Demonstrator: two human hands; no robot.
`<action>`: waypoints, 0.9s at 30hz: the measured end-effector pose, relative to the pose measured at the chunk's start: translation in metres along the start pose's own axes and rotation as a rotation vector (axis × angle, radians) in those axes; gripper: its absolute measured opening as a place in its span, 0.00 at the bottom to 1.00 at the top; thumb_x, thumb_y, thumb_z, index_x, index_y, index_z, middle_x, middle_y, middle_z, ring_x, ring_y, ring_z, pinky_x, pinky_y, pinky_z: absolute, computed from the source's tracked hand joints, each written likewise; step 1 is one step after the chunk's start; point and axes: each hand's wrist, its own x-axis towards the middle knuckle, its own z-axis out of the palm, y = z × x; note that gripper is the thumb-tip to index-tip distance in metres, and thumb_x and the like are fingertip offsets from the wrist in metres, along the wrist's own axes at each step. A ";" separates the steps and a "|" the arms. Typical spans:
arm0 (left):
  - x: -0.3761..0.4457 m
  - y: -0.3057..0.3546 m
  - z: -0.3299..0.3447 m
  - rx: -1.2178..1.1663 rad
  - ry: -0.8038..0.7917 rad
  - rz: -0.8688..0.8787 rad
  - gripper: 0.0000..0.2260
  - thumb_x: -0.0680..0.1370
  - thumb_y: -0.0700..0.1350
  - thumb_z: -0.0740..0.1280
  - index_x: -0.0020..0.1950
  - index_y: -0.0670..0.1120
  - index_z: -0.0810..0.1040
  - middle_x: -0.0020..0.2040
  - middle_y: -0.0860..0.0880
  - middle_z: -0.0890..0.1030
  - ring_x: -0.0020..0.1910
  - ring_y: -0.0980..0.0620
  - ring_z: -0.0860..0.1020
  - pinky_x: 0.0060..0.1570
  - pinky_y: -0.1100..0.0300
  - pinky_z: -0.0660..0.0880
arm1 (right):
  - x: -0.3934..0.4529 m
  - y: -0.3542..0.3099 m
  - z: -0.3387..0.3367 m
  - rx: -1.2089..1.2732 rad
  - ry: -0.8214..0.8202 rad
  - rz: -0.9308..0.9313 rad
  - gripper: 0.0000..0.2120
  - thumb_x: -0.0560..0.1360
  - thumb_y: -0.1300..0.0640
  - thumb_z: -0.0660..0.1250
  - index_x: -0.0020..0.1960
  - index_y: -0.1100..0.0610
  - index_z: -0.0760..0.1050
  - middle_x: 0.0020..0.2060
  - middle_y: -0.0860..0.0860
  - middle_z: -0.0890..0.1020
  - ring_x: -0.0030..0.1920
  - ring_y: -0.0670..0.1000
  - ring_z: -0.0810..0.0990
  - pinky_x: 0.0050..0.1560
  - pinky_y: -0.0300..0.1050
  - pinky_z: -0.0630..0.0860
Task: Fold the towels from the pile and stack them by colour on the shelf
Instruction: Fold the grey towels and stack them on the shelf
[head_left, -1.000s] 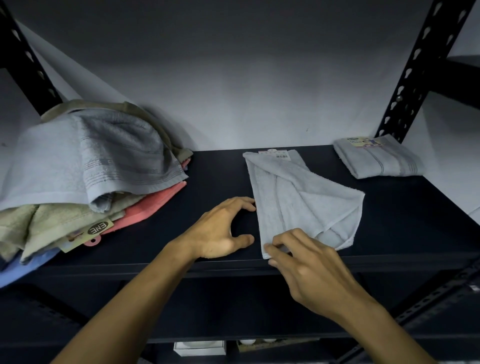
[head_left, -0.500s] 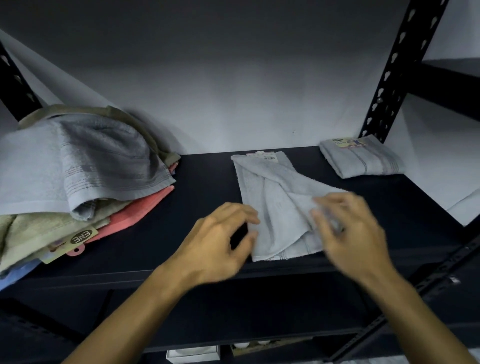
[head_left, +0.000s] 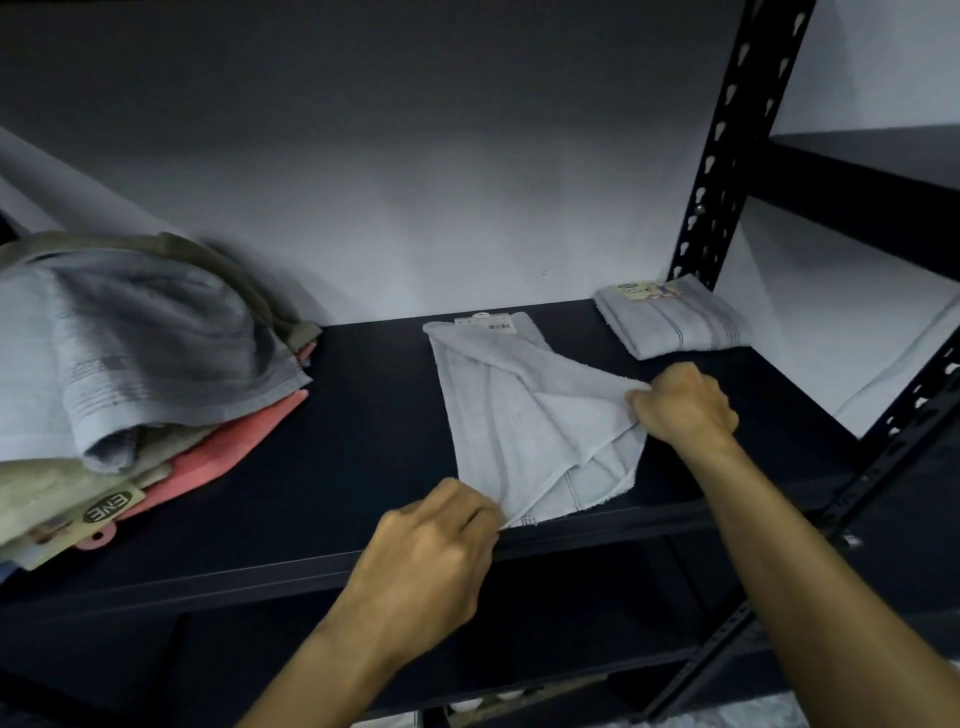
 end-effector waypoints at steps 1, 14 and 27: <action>0.000 0.001 0.000 0.005 0.001 -0.002 0.07 0.70 0.37 0.75 0.45 0.46 0.83 0.45 0.54 0.81 0.43 0.55 0.79 0.29 0.62 0.75 | 0.001 0.000 -0.001 0.021 -0.013 0.025 0.07 0.74 0.56 0.67 0.43 0.60 0.77 0.44 0.54 0.80 0.36 0.52 0.74 0.34 0.42 0.66; -0.002 0.008 -0.002 0.019 -0.075 -0.050 0.14 0.64 0.34 0.77 0.46 0.47 0.83 0.46 0.54 0.80 0.43 0.56 0.78 0.30 0.69 0.70 | -0.055 -0.029 -0.033 0.534 0.156 -0.841 0.03 0.76 0.55 0.70 0.49 0.52 0.78 0.43 0.43 0.80 0.42 0.41 0.78 0.46 0.37 0.77; -0.030 -0.001 -0.010 -0.258 0.067 -0.232 0.11 0.79 0.46 0.63 0.60 0.50 0.80 0.56 0.60 0.79 0.55 0.63 0.77 0.47 0.67 0.78 | -0.112 0.002 0.065 0.040 0.137 -1.303 0.07 0.73 0.56 0.72 0.51 0.50 0.82 0.43 0.43 0.79 0.46 0.45 0.77 0.31 0.39 0.73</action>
